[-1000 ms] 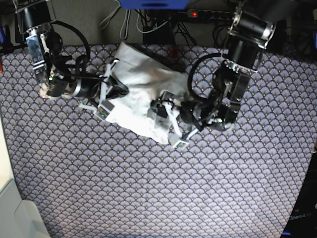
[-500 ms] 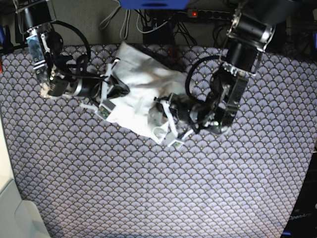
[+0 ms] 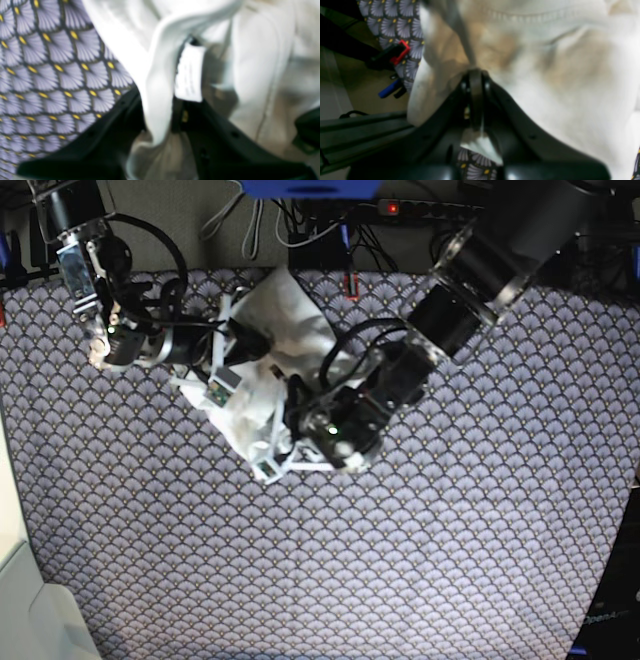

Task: Fold the T-shirt properly
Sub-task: 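Fold the bundle edge over toward the right gripper with the left gripper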

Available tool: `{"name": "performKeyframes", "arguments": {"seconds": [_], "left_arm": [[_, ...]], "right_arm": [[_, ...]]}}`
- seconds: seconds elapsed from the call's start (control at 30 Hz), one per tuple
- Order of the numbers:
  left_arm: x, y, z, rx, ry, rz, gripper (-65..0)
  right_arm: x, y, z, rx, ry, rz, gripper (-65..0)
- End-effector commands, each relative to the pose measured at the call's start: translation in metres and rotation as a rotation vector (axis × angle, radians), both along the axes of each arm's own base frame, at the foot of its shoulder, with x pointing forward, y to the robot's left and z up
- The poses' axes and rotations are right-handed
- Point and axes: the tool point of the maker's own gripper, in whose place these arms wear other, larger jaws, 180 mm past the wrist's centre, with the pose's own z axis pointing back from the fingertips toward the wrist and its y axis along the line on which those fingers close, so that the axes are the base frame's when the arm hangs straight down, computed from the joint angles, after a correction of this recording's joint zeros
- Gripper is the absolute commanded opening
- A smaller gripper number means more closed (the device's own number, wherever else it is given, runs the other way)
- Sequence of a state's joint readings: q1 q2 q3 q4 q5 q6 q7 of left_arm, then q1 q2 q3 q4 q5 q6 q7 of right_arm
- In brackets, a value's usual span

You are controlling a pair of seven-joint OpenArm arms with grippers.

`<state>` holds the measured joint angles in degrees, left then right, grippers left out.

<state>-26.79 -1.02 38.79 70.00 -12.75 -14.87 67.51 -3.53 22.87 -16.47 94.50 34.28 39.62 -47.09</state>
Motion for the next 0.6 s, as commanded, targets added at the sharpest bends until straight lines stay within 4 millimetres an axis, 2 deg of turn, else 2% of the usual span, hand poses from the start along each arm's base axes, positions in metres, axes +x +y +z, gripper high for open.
{"name": "performKeyframes", "arguments": {"seconds": [0.0, 0.17, 0.47, 0.57], "left_arm": [[0.015, -0.017, 0.023, -0.03, -0.071, -0.031, -64.4], [0.028, -0.032, 0.035, -0.055, -0.149, -0.057, -64.4], [0.034, -0.043, 0.008, 0.017, -0.175, -0.173, -64.4], [0.038, -0.047, 0.011, 0.003, -0.194, -0.181, -64.4]], "right_arm": [[0.001, -0.002, 0.005, 0.004, -0.017, 0.004, -65.0], [-0.003, -0.002, 0.004, 0.005, -0.01, 0.005, -65.0], [-0.003, -0.011, 0.002, -0.021, -0.01, 0.006, -65.0], [-0.003, -0.016, 0.002, -0.032, -0.012, 0.007, -65.0]]}}
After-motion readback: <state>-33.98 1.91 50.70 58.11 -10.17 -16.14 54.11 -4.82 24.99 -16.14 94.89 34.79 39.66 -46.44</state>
